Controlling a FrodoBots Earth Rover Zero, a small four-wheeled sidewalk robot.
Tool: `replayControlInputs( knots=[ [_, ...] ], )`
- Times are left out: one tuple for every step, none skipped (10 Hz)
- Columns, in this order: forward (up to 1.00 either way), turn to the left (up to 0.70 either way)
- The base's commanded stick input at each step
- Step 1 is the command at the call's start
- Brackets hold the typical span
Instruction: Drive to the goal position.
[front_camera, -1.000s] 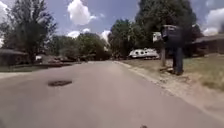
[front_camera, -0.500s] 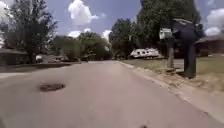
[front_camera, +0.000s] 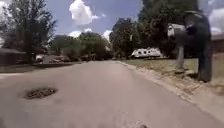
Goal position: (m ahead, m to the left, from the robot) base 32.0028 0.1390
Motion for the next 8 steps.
replayControlInputs(
  knots=[
    [0.85, 0.0],
    [0.85, 0.0],
    [0.85, 0.0],
    [0.85, 0.0],
    [0.85, 0.0],
    [0.85, 0.0],
    [0.85, 0.0],
    [0.85, 0.0]
  ],
)
